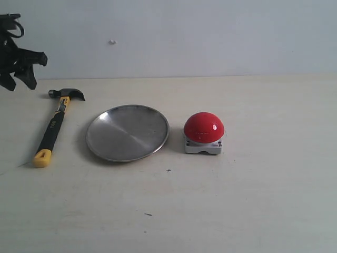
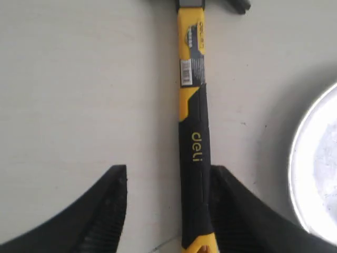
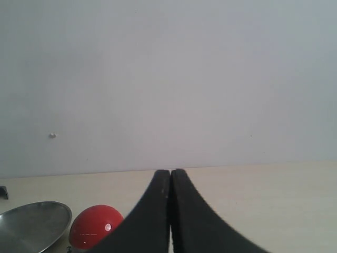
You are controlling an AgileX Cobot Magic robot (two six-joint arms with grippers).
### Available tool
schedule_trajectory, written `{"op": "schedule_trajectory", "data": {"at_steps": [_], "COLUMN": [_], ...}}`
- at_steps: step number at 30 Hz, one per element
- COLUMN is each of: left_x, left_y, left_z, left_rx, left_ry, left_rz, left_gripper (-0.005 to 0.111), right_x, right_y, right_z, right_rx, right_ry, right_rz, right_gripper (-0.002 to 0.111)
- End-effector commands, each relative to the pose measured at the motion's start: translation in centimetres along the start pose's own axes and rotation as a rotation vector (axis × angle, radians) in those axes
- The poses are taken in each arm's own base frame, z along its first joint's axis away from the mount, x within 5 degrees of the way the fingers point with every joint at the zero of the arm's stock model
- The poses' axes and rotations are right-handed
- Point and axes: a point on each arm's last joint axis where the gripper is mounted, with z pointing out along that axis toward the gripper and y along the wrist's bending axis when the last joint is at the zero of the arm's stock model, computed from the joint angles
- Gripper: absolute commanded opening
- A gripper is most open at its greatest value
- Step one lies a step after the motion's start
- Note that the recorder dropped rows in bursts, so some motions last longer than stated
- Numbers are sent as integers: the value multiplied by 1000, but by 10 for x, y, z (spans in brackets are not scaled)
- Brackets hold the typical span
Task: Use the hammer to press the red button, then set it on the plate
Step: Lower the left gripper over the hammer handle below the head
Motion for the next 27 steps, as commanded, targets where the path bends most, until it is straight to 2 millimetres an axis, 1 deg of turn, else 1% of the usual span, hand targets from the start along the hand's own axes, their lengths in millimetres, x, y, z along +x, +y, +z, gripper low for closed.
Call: {"op": "schedule_trajectory", "data": {"at_steps": [1,2,3,6,10,12,14,19,23,27], "left_x": [-17,-22,-26,-40,-50,-52,-54,-56,-53,-51], "left_y": [-1,-2,-3,-5,-3,-3,-2,1,1,-1], "left_z": [8,10,17,29,51,64,71,82,97,104], "left_rx": [21,39,52,77,70,70,68,44,43,44], "left_ry": [47,52,53,18,3,10,8,5,31,45], "left_rz": [6,4,10,6,8,7,8,15,12,0], "left_gripper": [50,52,53,54,54,54,54,54,54,54], "right_x": [1,1,1,1,1,1,1,1,1,1], "right_y": [0,0,0,0,0,0,0,0,0,0], "right_z": [0,0,0,0,0,0,0,0,0,0], "right_rx": [4,4,4,4,4,4,4,4,4,4], "right_ry": [-3,-3,-3,-3,-3,-3,-3,-3,-3,-3], "right_rz": [-6,-6,-6,-6,-6,-6,-6,-6,-6,-6], "right_gripper": [0,0,0,0,0,0,0,0,0,0]}}
